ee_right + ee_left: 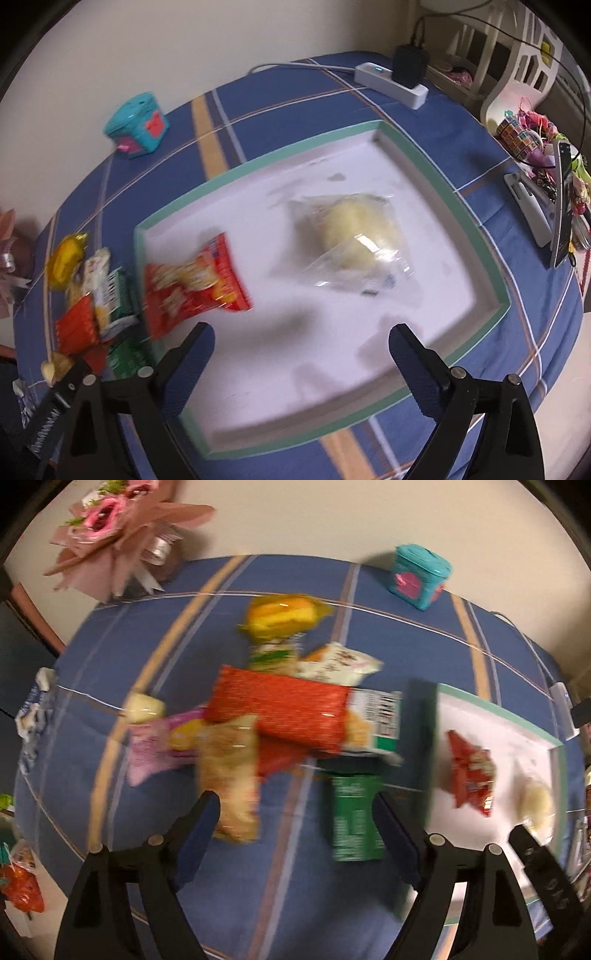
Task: Organize snacks
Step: 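Move both tools back over the snack pile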
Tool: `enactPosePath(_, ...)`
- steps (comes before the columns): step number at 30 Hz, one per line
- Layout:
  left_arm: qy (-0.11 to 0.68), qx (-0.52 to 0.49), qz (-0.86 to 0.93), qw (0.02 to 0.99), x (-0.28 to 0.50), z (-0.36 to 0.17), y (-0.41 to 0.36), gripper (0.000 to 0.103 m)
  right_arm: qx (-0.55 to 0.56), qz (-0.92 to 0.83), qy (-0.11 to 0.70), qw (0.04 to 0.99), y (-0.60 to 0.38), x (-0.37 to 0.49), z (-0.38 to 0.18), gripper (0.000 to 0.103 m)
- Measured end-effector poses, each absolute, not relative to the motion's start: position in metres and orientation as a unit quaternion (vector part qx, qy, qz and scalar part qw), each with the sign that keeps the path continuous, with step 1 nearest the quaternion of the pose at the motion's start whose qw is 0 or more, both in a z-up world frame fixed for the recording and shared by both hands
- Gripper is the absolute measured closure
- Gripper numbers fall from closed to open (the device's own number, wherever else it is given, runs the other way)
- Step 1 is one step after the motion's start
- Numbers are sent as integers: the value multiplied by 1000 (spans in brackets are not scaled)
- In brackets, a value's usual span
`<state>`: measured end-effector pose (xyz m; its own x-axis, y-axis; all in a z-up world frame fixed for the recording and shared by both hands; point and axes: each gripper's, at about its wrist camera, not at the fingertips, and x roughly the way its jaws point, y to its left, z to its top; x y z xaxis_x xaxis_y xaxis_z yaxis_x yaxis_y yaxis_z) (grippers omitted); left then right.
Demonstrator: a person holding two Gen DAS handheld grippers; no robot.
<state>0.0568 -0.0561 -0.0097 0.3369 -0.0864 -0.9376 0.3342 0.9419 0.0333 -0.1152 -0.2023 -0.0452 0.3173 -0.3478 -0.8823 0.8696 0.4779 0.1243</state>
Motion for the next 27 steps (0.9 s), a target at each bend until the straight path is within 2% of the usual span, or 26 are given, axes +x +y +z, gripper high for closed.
enactPosePath(8, 548, 108, -110, 822, 81, -7, -6, 17, 282, -394, 412, 772, -147, -78, -40, 4)
enactPosePath(14, 567, 85, -110, 812, 115, -9, -8, 17, 242, -376, 428, 785, -132, -50, -35, 4)
enactPosePath(18, 539, 63, -138, 828, 115, 17, -15, 17, 232, -366, 406, 804, -132, -49, -24, 4)
enactPosePath(27, 570, 68, -114, 811, 110, -7, 0, 17, 268, -314, 446, 794, -125, -47, -68, 4)
